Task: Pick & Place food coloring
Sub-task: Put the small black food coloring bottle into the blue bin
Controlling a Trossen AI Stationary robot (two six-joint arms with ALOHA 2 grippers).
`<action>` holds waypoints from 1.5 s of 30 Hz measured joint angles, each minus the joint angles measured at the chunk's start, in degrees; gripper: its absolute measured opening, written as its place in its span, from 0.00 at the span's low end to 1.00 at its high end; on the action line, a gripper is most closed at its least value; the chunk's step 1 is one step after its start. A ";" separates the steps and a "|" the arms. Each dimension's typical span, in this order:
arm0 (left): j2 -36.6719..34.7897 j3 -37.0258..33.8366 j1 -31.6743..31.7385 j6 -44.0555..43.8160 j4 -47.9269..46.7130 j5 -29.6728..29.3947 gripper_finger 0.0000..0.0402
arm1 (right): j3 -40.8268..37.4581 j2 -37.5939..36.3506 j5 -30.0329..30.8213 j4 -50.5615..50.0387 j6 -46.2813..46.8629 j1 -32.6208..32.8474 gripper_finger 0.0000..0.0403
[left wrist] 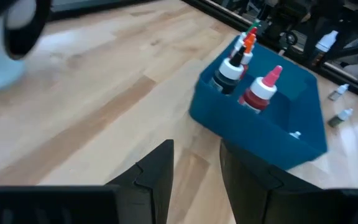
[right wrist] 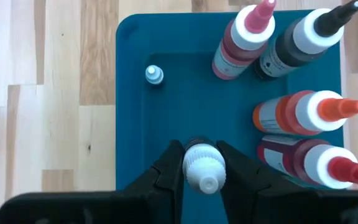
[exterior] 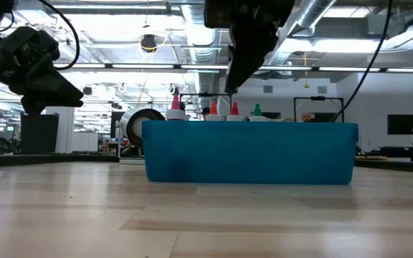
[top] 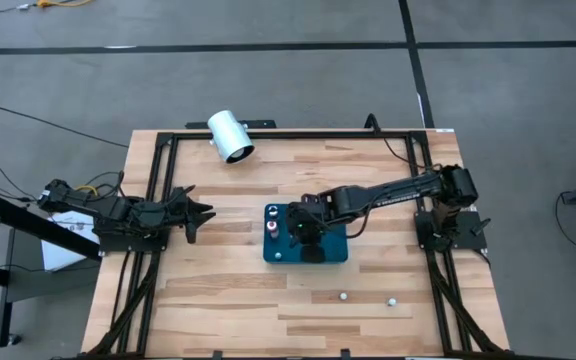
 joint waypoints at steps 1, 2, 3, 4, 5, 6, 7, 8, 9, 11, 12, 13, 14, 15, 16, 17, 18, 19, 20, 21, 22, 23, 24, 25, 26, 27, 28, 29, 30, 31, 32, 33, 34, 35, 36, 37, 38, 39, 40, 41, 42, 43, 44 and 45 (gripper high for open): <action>0.00 0.00 0.00 -0.58 0.00 0.66 0.30 | 0.00 0.00 0.00 0.00 0.31 0.02 0.17; 0.00 0.00 0.00 -0.92 0.00 1.59 0.30 | 0.00 -0.15 0.00 0.00 0.77 0.04 0.17; 0.00 0.00 0.00 -0.87 0.00 2.38 0.30 | 0.00 -0.31 0.00 0.00 1.45 0.04 0.17; 0.00 0.00 0.00 -0.43 0.00 3.03 0.30 | 0.00 -0.42 0.00 0.04 2.06 0.04 0.17; 0.00 0.00 -0.01 0.14 0.01 3.72 0.30 | 0.00 -0.48 0.00 0.02 2.72 0.04 0.17; 0.00 0.00 0.00 0.85 0.16 4.35 0.30 | 0.00 -0.48 0.00 0.00 3.36 0.04 0.17; 0.00 0.00 -0.01 1.37 0.54 4.68 0.30 | 0.00 -0.41 0.00 0.00 4.24 0.04 0.17; 0.00 0.00 -0.01 1.69 1.30 4.79 0.30 | 0.00 -0.24 0.00 0.08 4.83 0.04 0.17; 0.00 0.00 -0.02 1.82 2.35 4.94 0.30 | 0.00 -0.16 -0.02 0.19 5.46 0.04 0.17; 0.00 0.00 -0.02 2.56 5.18 5.54 0.30 | -0.02 -0.07 -0.02 0.19 6.20 0.04 0.17; 0.00 0.00 0.00 4.07 6.81 6.66 0.30 | -0.02 -0.07 0.00 0.30 6.65 0.04 0.17; 0.00 0.00 0.00 5.94 8.48 8.15 0.30 | -0.02 -0.07 0.03 0.66 7.44 0.04 0.17; 0.00 0.00 -0.02 7.91 10.34 9.70 0.30 | -0.02 -0.07 0.04 1.01 8.15 0.04 0.17; 0.00 0.00 -0.02 9.67 11.98 10.86 0.30 | -0.03 -0.07 0.04 1.24 8.83 0.04 0.17; -0.01 0.00 -0.04 10.91 13.22 11.84 0.30 | -0.04 -0.07 0.04 1.66 9.03 0.04 0.17; -0.02 0.00 -0.04 11.73 14.14 12.69 0.30 | -0.04 -0.07 0.05 2.30 9.08 0.04 0.17; -0.02 0.00 -0.04 12.04 14.55 12.97 0.30 | -0.02 -0.07 0.07 3.01 9.20 0.04 0.17; -0.02 0.00 -0.04 12.02 14.61 13.20 0.30 | -0.04 -0.07 0.07 3.73 9.56 0.04 0.17; -0.02 0.00 -0.02 11.89 14.46 13.50 0.30 | -0.02 0.16 0.07 4.49 10.26 0.04 0.17; -0.02 0.00 -0.02 11.67 14.19 13.75 0.30 | 0.09 0.91 0.05 5.51 10.83 0.04 0.17; -0.02 0.00 -0.02 11.44 13.87 14.01 0.30 | 0.11 1.54 0.04 6.25 11.42 0.04 0.17; 0.00 0.00 -0.02 11.39 13.47 14.30 0.30 | -0.12 1.96 0.04 5.56 11.97 0.04 0.17; 0.00 0.00 -0.02 11.37 13.15 14.41 0.30 | -0.24 2.55 0.02 4.66 12.37 0.07 0.17; 0.00 0.00 -0.02 11.40 13.06 14.41 0.30 | -0.10 3.46 -0.08 6.07 12.71 0.13 0.17; 0.00 0.00 -0.02 11.51 13.00 14.40 0.30 | 0.13 4.23 -0.11 7.33 13.10 0.23 0.17; 0.00 0.00 0.02 11.76 12.89 14.41 0.30 | 0.04 4.76 -0.11 6.49 13.12 0.37 0.17; -0.02 0.00 0.00 11.90 12.85 14.39 0.30 | -0.17 5.45 -0.19 5.60 13.12 0.54 0.17; -0.02 0.00 0.00 11.97 12.69 14.39 0.30 | -0.17 6.24 -0.34 6.60 13.16 0.80 0.17; -0.02 0.00 0.00 12.01 12.25 14.39 0.30 | -0.08 7.05 -0.48 7.34 13.36 0.96 0.17; 0.00 0.00 0.00 11.99 11.87 14.41 0.30 | -0.04 7.78 -0.57 7.18 13.54 1.19 0.17; 0.00 0.00 0.00 11.99 11.73 14.41 0.30 | -0.04 8.36 -0.59 7.04 13.70 1.32 0.17; -0.01 0.00 0.02 11.99 11.59 14.41 0.30 | -0.09 8.90 -0.68 6.99 13.90 1.46 0.17; -0.01 0.00 0.02 12.00 11.35 14.41 0.30 | -0.06 9.66 -0.75 7.12 13.97 1.62 0.17; 0.00 0.00 0.02 12.05 11.32 14.41 0.30 | 0.04 10.21 -1.04 7.51 14.04 1.63 0.17; -0.01 0.00 0.01 12.19 11.39 14.41 0.30 | -0.08 10.43 -1.27 7.11 14.06 1.60 0.17; -0.02 0.00 0.00 12.45 11.39 14.39 0.30 | -0.20 10.43 -1.27 6.47 14.08 1.60 0.18; -0.02 0.00 0.02 12.55 11.39 14.36 0.30 | -0.02 10.99 -1.27 7.22 14.08 1.58 0.18; -0.02 0.00 0.02 12.60 11.39 14.34 0.30 | 0.19 11.54 -1.25 8.50 14.24 1.57 0.18; 0.00 0.00 0.02 12.62 11.37 14.34 0.30 | 0.10 11.85 -1.23 8.08 14.53 1.55 0.18; -0.01 0.00 0.02 12.64 11.34 14.32 0.30 | -0.17 12.08 -1.20 6.63 14.58 1.54 0.18; 0.00 0.00 0.01 12.64 11.18 14.32 0.30 | -0.20 12.57 -1.20 6.96 14.58 1.44 0.18; -0.01 0.00 0.02 12.63 10.72 14.32 0.30 | 0.01 13.18 -1.24 8.21 14.60 1.39 0.18; -0.01 0.00 0.01 12.62 10.23 14.32 0.30 | 0.10 13.70 -1.25 8.28 14.61 1.26 0.18; 0.02 0.00 0.02 12.62 9.96 14.32 0.30 | 0.00 13.97 -1.40 7.44 14.61 1.10 0.18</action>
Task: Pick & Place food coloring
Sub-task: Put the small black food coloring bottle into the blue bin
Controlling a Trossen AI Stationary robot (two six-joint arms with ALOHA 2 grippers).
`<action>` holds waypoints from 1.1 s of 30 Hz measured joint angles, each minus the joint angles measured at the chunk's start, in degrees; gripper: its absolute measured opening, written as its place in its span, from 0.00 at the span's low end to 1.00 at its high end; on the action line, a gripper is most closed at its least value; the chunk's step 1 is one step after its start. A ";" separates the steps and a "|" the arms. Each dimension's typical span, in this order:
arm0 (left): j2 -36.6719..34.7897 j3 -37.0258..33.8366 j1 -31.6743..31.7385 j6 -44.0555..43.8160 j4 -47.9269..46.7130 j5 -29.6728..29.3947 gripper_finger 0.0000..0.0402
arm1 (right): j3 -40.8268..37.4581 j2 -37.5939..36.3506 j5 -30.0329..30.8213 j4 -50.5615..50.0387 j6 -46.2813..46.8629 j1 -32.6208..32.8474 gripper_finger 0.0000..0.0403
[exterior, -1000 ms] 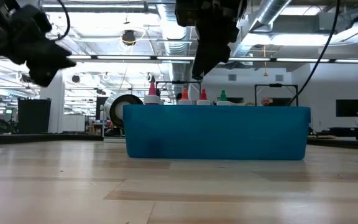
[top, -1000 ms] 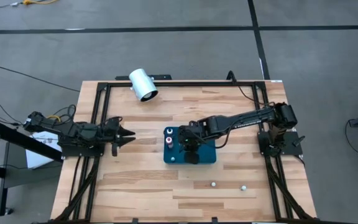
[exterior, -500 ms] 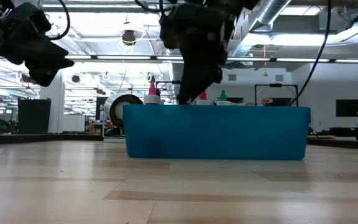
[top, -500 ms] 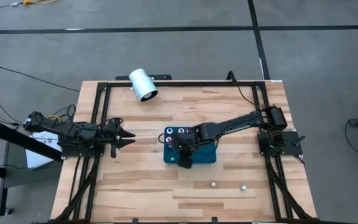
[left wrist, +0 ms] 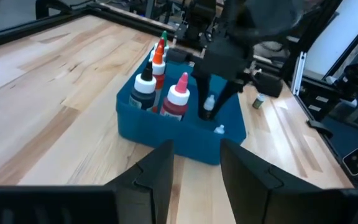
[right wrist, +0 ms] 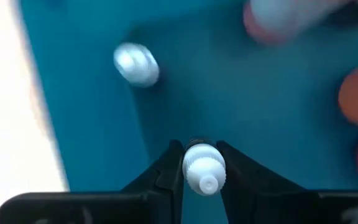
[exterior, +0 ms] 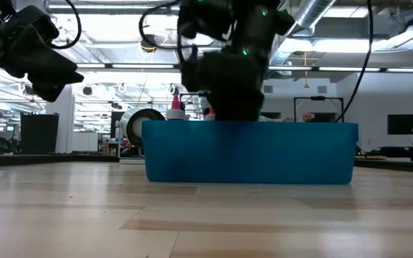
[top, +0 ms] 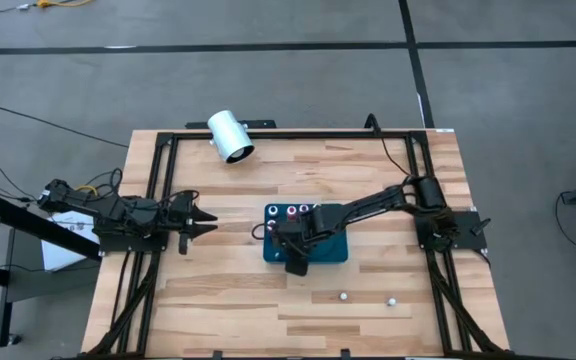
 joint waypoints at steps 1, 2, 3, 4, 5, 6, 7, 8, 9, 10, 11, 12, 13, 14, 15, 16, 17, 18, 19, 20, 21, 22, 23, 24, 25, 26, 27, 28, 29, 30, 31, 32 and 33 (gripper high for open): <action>0.00 0.00 -0.02 0.00 -0.03 0.00 0.30 | -0.16 0.14 -0.09 -0.53 0.00 -0.03 0.18; -0.02 0.00 -0.02 -0.02 -0.38 0.00 0.30 | -0.18 0.24 -0.05 -0.35 0.00 -0.01 0.18; 0.00 0.00 -0.02 -0.07 -0.79 -0.02 0.30 | 0.03 0.71 0.20 -0.01 0.02 -0.03 0.18; 0.02 0.00 -0.02 -0.08 -0.90 0.00 0.30 | 0.13 1.05 0.38 0.64 0.21 -0.04 0.18; 0.02 0.00 0.00 -0.10 -0.93 0.00 0.30 | 0.01 1.25 0.40 0.19 0.39 -0.23 0.18; 0.00 0.00 -0.01 -0.11 -0.98 0.00 0.30 | -0.18 1.27 0.39 -0.74 0.46 -0.42 0.18; 0.00 0.00 0.00 -0.11 -0.98 -0.01 0.30 | -0.19 1.27 0.36 -0.57 0.46 -0.55 0.18; 0.00 0.00 0.00 -0.09 -0.98 -0.02 0.30 | -0.06 1.24 0.33 -0.03 0.47 -0.67 0.18; 0.00 0.00 -0.01 -0.09 -1.02 -0.02 0.30 | 0.02 1.15 0.33 0.00 0.46 -0.80 0.18; 0.00 0.00 0.00 -0.09 -1.02 -0.02 0.30 | 0.02 1.09 0.30 -0.18 0.46 -0.95 0.18; 0.00 0.00 -0.02 -0.09 -1.02 -0.04 0.30 | 0.00 1.11 0.18 -0.25 0.48 -1.11 0.18; 0.00 0.00 0.00 -0.09 -1.04 -0.04 0.30 | -0.05 1.14 0.15 -0.30 0.46 -1.20 0.18; 0.00 0.00 0.00 -0.09 -1.06 -0.04 0.30 | -0.05 1.14 0.15 -0.26 0.46 -1.25 0.18; 0.00 0.00 -0.02 -0.09 -1.10 -0.04 0.30 | -0.03 1.14 0.15 -0.14 0.46 -1.28 0.18; 0.00 0.00 0.01 -0.09 -1.15 -0.07 0.30 | -0.03 1.14 0.14 -0.11 0.46 -1.36 0.18; 0.00 0.00 -0.01 -0.09 -1.19 -0.07 0.30 | -0.03 1.14 0.13 -0.16 0.47 -1.49 0.18; 0.00 0.00 -0.02 -0.09 -1.27 -0.07 0.30 | -0.03 1.14 0.09 -0.18 0.46 -1.56 0.18; 0.00 0.00 0.00 -0.09 -1.42 -0.07 0.30 | -0.03 1.14 0.04 -0.14 0.47 -1.58 0.18; 0.00 0.00 -0.01 -0.09 -1.60 -0.07 0.30 | -0.03 1.14 0.00 -0.12 0.46 -1.54 0.18; 0.02 0.00 -0.02 -0.09 -1.63 -0.07 0.30 | -0.03 1.14 -0.02 -0.14 0.46 -1.54 0.18; 0.02 0.00 -0.01 -0.09 -1.63 -0.07 0.30 | -0.03 1.14 -0.02 -0.15 0.46 -1.54 0.18; 0.00 0.00 -0.02 -0.09 -1.61 -0.07 0.30 | -0.03 1.14 -0.02 -0.14 0.46 -1.54 0.18; 0.00 0.00 -0.02 -0.07 -1.63 -0.09 0.30 | -0.03 1.14 -0.02 -0.12 0.46 -1.54 0.18; 0.00 0.00 -0.01 0.02 -1.63 -0.09 0.30 | -0.03 1.14 -0.02 -0.13 0.46 -1.54 0.18; 0.01 0.00 -0.02 0.16 -1.63 -0.09 0.30 | -0.03 1.14 -0.02 -0.14 0.46 -1.54 0.18; 0.00 0.00 -0.02 0.37 -1.63 -0.10 0.30 | -0.03 1.14 -0.03 -0.13 0.46 -1.54 0.18; 0.00 0.00 -0.01 0.59 -1.63 -0.12 0.30 | -0.03 1.14 -0.07 -0.12 0.46 -1.54 0.18; 0.00 0.00 -0.01 0.70 -1.63 -0.17 0.30 | -0.03 1.14 -0.07 -0.12 0.46 -1.54 0.18; 0.00 0.00 -0.01 0.72 -1.63 -0.17 0.30 | -0.03 1.14 -0.07 -0.12 0.46 -1.54 0.18; 0.00 0.00 -0.02 0.73 -1.63 -0.17 0.30 | -0.03 1.14 -0.09 -0.12 0.46 -1.54 0.18; 0.00 0.00 -0.02 0.74 -1.63 -0.17 0.30 | -0.03 1.14 -0.09 -0.12 0.46 -1.51 0.18; 0.00 0.00 -0.01 0.74 -1.64 -0.17 0.30 | -0.03 1.14 -0.09 -0.12 0.46 -1.51 0.18; 0.00 0.00 0.01 0.74 -1.72 -0.17 0.30 | -0.03 1.14 -0.09 -0.12 0.46 -1.51 0.19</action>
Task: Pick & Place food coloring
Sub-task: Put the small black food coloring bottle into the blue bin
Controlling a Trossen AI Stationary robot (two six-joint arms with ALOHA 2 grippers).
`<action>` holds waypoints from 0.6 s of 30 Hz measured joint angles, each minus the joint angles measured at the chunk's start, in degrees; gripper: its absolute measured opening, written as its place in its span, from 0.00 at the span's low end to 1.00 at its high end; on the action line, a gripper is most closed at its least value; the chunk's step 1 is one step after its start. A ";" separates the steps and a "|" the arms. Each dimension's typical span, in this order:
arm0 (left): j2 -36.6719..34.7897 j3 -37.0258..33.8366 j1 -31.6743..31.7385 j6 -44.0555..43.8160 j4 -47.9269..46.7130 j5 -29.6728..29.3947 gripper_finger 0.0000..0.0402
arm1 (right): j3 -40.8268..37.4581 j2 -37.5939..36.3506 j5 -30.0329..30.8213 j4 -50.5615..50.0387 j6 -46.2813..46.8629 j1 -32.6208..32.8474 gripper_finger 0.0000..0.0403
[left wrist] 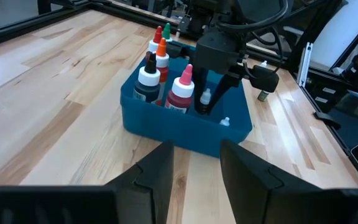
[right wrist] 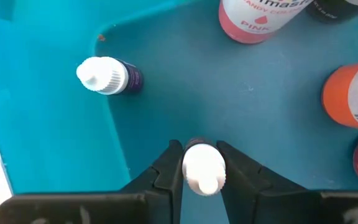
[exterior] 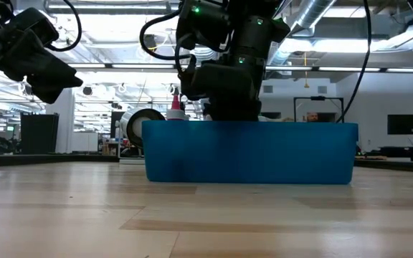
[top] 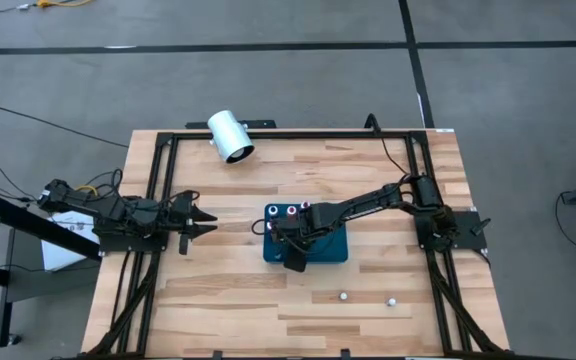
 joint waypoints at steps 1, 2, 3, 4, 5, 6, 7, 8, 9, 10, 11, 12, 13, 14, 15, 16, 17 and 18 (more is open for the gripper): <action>0.00 0.00 -0.02 0.00 -0.17 0.00 0.30 | 0.00 0.00 0.00 0.00 0.00 0.00 0.20; 0.00 0.00 -0.02 0.00 -0.33 0.00 0.30 | 0.00 0.00 0.00 0.00 0.00 0.00 0.21; 0.01 0.00 -0.02 0.00 -0.37 0.00 0.30 | 0.00 0.00 -0.02 0.00 0.00 0.00 0.22; 0.00 0.00 -0.02 0.00 -0.35 0.00 0.30 | 0.00 0.00 -0.02 0.00 0.01 0.01 0.24; 0.00 0.00 -0.02 0.00 -0.35 0.00 0.30 | 0.00 0.00 -0.02 0.00 0.01 0.02 0.25; 0.00 0.00 -0.01 0.00 -0.35 0.00 0.30 | 0.00 0.00 -0.02 0.00 0.01 0.02 0.26; 0.00 0.00 -0.02 0.00 -0.36 0.00 0.30 | 0.00 0.00 -0.02 0.00 0.00 0.02 0.28; 0.00 0.00 -0.02 0.00 -0.38 0.02 0.30 | 0.00 0.00 -0.02 0.00 0.00 0.02 0.29; 0.00 0.00 -0.02 0.00 -0.44 0.02 0.30 | 0.00 0.00 -0.02 0.00 0.00 0.00 0.30; 0.00 0.00 -0.02 0.00 -0.56 0.02 0.30 | 0.00 0.00 -0.02 0.00 0.02 0.00 0.30; 0.01 0.00 -0.02 0.00 -0.66 0.02 0.30 | 0.00 0.00 -0.04 0.00 0.02 0.00 0.31; 0.00 0.00 -0.02 0.01 -0.68 0.02 0.30 | 0.00 0.00 -0.11 0.00 0.01 0.01 0.32; 0.00 0.00 -0.02 0.02 -0.67 0.02 0.30 | 0.00 0.00 -0.17 -0.01 0.01 0.02 0.32; 0.00 0.00 -0.02 0.02 -0.69 0.02 0.30 | 0.00 0.00 -0.19 -0.01 0.00 0.02 0.32; 0.00 0.00 -0.02 0.02 -0.76 0.02 0.30 | 0.00 0.00 -0.35 -0.02 0.00 0.02 0.33; 0.00 0.00 -0.02 0.02 -0.91 0.02 0.30 | 0.00 0.00 -0.77 -0.02 0.00 0.02 0.33; 0.00 0.00 -0.02 0.02 -1.17 0.02 0.30 | 0.00 0.00 -1.34 -0.02 0.02 0.02 0.33; 0.00 0.00 -0.02 0.02 -1.31 0.04 0.30 | 0.00 -0.02 -1.79 -0.04 0.11 0.00 0.33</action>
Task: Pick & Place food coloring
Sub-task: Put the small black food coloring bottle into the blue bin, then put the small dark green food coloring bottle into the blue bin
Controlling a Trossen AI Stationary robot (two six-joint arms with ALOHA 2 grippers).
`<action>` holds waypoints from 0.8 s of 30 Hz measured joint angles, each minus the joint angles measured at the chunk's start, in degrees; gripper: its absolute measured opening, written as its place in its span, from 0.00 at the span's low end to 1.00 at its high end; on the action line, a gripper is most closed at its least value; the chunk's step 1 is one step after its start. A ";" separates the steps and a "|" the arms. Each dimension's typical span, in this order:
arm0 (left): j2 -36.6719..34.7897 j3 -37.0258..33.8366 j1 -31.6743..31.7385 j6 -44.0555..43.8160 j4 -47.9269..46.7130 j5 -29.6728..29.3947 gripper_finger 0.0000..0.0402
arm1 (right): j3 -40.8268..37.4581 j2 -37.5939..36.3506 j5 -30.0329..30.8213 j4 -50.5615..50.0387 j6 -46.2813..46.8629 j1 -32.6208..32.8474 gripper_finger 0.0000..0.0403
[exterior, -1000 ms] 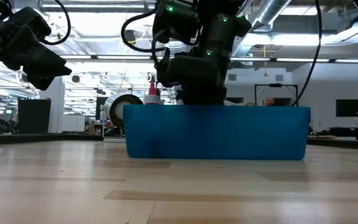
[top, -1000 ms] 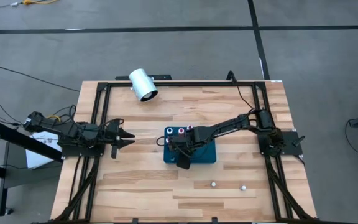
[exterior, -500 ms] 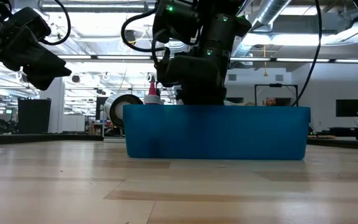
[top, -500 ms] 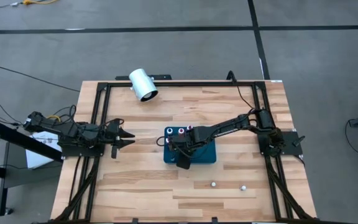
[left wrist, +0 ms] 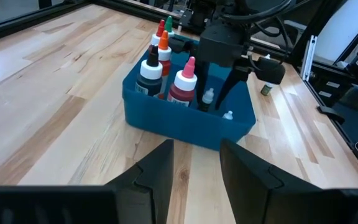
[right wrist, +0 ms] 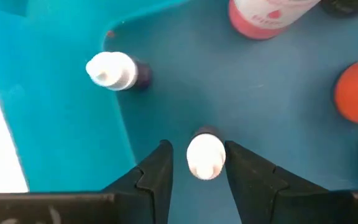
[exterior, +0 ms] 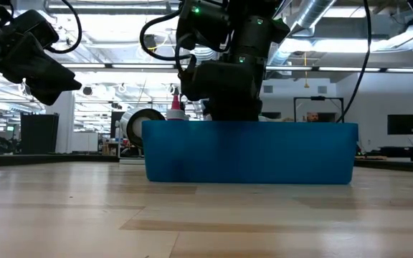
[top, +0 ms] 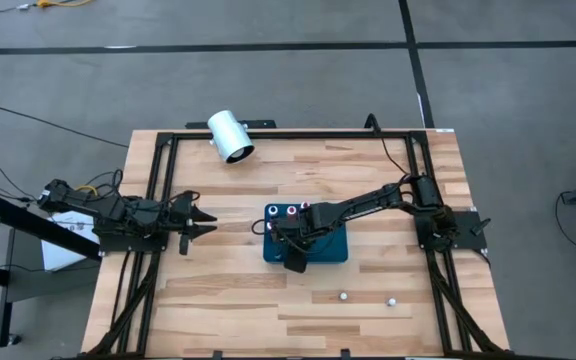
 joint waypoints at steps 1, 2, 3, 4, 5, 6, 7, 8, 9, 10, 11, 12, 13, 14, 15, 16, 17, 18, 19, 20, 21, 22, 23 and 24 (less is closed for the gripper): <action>0.02 0.00 0.00 0.00 -0.07 0.00 0.30 | 0.00 -0.14 -0.76 -0.16 0.22 -0.04 0.33; 0.00 0.00 0.00 0.00 -0.10 0.00 0.30 | -0.02 -0.33 -1.33 -0.45 0.35 -0.19 0.33; 0.00 0.00 0.00 0.00 -0.07 0.00 0.30 | -0.02 -0.50 -2.00 -0.48 0.45 -0.34 0.33; 0.00 0.00 0.00 0.00 -0.08 0.00 0.30 | 0.00 -0.59 -2.90 -0.38 0.48 -0.40 0.33; 0.02 0.00 0.00 0.02 -0.10 0.00 0.30 | 0.04 -0.59 -3.50 -0.40 0.47 -0.47 0.32; 0.01 0.00 0.00 0.08 -0.09 0.00 0.30 | 0.29 -0.58 -4.00 -0.87 0.47 -0.61 0.32; 0.01 0.00 0.01 0.17 -0.08 0.00 0.30 | 0.92 -0.52 -4.28 -1.90 0.46 -0.77 0.32; 0.00 0.00 0.00 0.18 -0.10 0.00 0.30 | 1.78 -0.50 -4.33 -2.78 0.48 -0.78 0.31; 0.00 0.00 0.00 0.20 -0.10 -0.04 0.30 | 2.73 -0.52 -4.35 -3.54 0.46 -0.79 0.31; 0.02 0.00 0.00 0.20 -0.10 -0.12 0.30 | 3.59 -0.57 -4.31 -4.37 0.41 -0.81 0.30; 0.00 0.00 0.00 0.20 -0.08 -0.23 0.30 | 4.26 -0.59 -4.21 -5.50 0.05 -0.89 0.30; 0.02 0.00 0.00 0.20 -0.10 -0.31 0.30 | 4.91 -0.57 -4.20 -6.54 -0.24 -1.05 0.30; 0.00 0.00 0.00 0.20 -0.10 -0.32 0.30 | 5.61 -0.55 -4.20 -7.43 -0.42 -1.15 0.30; 0.01 0.00 0.00 0.20 -0.07 -0.32 0.30 | 6.44 -0.55 -4.18 -8.29 -0.47 -1.19 0.29; 0.00 0.00 0.00 0.20 -0.10 -0.32 0.30 | 7.27 -0.55 -4.18 -9.24 -0.60 -1.38 0.29; 0.00 0.00 0.00 0.19 -0.10 -0.32 0.30 | 8.07 -0.55 -4.19 -10.56 -0.66 -1.52 0.29; 0.02 0.00 0.02 0.17 -0.10 -0.32 0.30 | 8.86 -0.55 -4.16 -12.51 -0.68 -1.59 0.29; 0.02 0.00 0.00 0.17 -0.10 -0.32 0.30 | 9.58 -0.55 -4.16 -14.52 -0.74 -1.68 0.29; 0.02 0.00 0.00 0.17 -0.10 -0.32 0.30 | 10.27 -0.55 -4.14 -16.20 -1.02 -1.80 0.29; 0.00 0.00 0.00 0.17 -0.10 -0.32 0.30 | 10.90 -0.55 -4.14 -17.50 -1.33 -1.92 0.29; 0.01 0.00 0.00 0.16 -0.09 -0.32 0.30 | 11.34 -0.55 -4.13 -18.80 -1.59 -1.92 0.29; 0.00 0.00 0.00 0.15 -0.10 -0.32 0.30 | 11.73 -0.55 -4.09 -20.27 -1.66 -1.90 0.29; 0.00 0.00 0.00 0.15 -0.09 -0.32 0.30 | 12.20 -0.55 -4.09 -21.84 -1.66 -1.84 0.29; 0.00 0.00 0.00 0.15 -0.10 -0.32 0.30 | 12.87 -0.50 -4.09 -23.49 -1.68 -1.67 0.29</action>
